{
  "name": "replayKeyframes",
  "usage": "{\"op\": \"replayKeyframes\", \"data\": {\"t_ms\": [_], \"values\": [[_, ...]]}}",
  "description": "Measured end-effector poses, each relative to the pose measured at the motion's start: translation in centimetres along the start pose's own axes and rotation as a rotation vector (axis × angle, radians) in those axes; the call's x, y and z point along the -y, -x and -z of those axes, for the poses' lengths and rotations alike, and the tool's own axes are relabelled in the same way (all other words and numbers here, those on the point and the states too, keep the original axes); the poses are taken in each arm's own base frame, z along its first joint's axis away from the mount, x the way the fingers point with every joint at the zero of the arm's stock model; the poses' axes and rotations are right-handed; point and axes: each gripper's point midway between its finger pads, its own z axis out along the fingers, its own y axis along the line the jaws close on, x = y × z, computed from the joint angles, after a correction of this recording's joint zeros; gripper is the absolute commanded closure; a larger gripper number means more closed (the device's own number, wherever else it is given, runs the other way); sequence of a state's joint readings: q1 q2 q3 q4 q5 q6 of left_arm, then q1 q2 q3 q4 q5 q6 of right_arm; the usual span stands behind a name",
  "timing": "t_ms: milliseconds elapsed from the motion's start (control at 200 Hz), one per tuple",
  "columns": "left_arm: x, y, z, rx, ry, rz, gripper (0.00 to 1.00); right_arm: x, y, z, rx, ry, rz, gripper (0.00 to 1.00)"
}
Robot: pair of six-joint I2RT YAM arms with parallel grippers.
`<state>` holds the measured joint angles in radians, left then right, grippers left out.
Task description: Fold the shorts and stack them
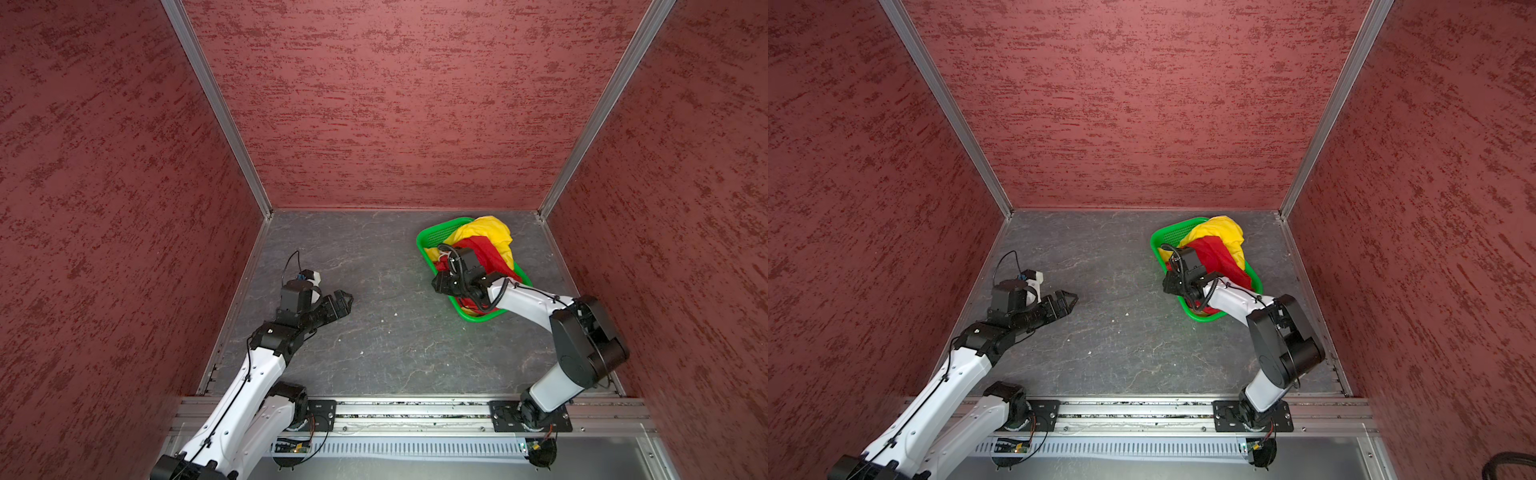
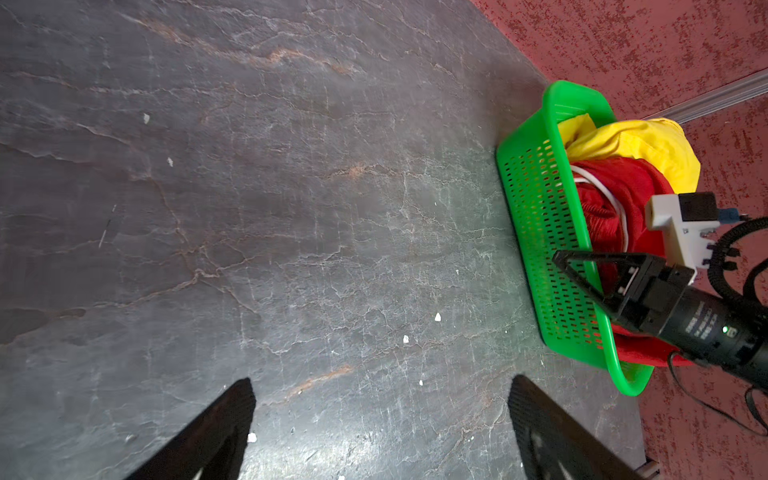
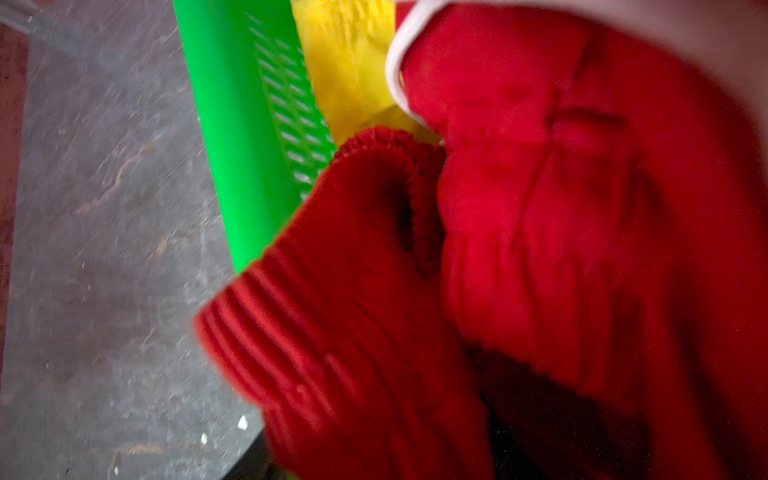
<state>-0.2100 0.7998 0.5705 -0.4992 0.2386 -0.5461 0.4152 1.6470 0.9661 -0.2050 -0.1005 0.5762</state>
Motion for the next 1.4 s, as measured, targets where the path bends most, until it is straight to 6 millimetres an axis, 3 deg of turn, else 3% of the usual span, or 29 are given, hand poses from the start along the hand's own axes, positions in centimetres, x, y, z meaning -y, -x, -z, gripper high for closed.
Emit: {"op": "replayKeyframes", "data": {"t_ms": [175,406,686,937,1062,1167,1282,1343,1403], "values": [[-0.2,0.2,-0.1,0.002,0.006,0.005,0.04,4.0,5.6,-1.4,0.058,-0.054,-0.006,0.51],[-0.5,0.6,-0.4,0.005,0.013,0.014,0.04,5.8,10.1,-3.3,0.07,-0.053,0.092,0.55],[-0.5,1.1,-0.6,0.019,0.011,0.014,0.04,5.3,12.6,-4.6,0.046,-0.014,0.269,0.56],[-0.4,1.3,-0.6,0.019,0.006,0.013,0.04,5.3,12.3,-4.2,0.014,0.0,0.319,0.36],[0.2,1.6,-0.4,0.021,-0.013,0.007,0.05,3.9,13.1,-0.9,0.053,0.014,0.307,0.29],[1.1,1.5,-0.3,0.019,-0.034,-0.014,0.05,2.2,15.0,5.1,0.171,0.023,0.3,0.24],[2.2,0.6,-0.8,-0.011,-0.059,-0.049,0.05,2.1,18.0,11.1,0.339,-0.049,0.28,0.17],[2.7,0.0,-1.4,-0.036,-0.064,-0.074,0.05,3.0,18.8,12.2,0.378,-0.101,0.261,0.15],[3.2,-0.6,-2.1,-0.065,-0.062,-0.096,0.05,4.3,18.9,11.6,0.373,-0.149,0.236,0.14]]}}
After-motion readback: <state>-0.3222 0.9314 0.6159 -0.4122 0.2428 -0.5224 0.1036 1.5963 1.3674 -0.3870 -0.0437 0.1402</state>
